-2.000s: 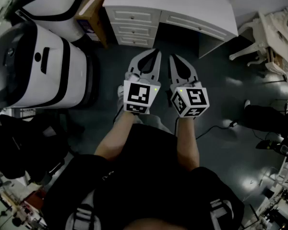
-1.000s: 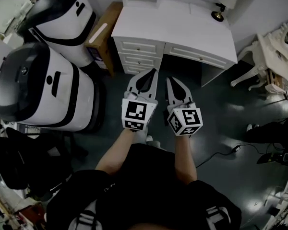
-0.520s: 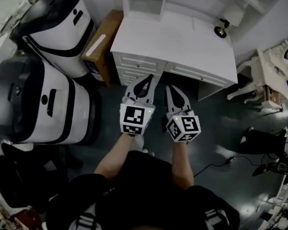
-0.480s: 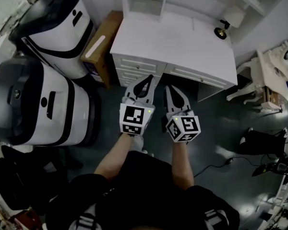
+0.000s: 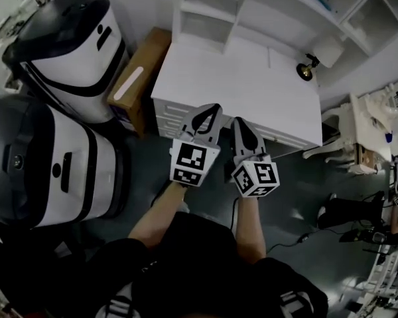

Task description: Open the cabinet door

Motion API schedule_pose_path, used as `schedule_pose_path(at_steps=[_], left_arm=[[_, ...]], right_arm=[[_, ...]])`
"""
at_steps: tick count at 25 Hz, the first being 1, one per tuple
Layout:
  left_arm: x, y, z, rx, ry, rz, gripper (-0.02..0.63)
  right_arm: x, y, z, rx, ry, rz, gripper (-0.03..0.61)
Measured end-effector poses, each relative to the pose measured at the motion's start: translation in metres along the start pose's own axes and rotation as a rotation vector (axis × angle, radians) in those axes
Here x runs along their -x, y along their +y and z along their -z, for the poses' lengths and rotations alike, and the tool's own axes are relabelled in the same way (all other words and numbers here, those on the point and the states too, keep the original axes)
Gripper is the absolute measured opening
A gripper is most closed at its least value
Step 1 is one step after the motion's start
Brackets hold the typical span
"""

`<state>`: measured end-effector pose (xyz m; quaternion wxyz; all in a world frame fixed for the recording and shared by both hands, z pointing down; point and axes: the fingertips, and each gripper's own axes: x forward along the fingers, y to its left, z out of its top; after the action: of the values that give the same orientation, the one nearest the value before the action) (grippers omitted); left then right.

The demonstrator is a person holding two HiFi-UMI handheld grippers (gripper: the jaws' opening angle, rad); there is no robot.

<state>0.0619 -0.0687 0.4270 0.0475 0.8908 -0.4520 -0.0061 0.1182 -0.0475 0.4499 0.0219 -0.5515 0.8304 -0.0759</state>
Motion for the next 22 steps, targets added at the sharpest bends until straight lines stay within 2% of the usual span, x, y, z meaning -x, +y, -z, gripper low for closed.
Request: schedule_pose_path(at_steps=[6, 15, 22], left_arm=[[-0.013, 0.032, -0.020, -0.037, -0.025, -0.011, 0.008], [-0.045, 0.055, -0.062, -0.115, -0.101, 0.003, 0.008], [-0.069, 0.091, -0.112, -0.195, -0.183, -0.048, 0.008]], right_arm=[[-0.032, 0.005, -0.015, 0.006, -0.045, -0.005, 0.020], [-0.064, -0.002, -0.035, 0.026, -0.071, -0.007, 0.020], [-0.109, -0.021, -0.060, 0.043, -0.103, -0.036, 0.020]])
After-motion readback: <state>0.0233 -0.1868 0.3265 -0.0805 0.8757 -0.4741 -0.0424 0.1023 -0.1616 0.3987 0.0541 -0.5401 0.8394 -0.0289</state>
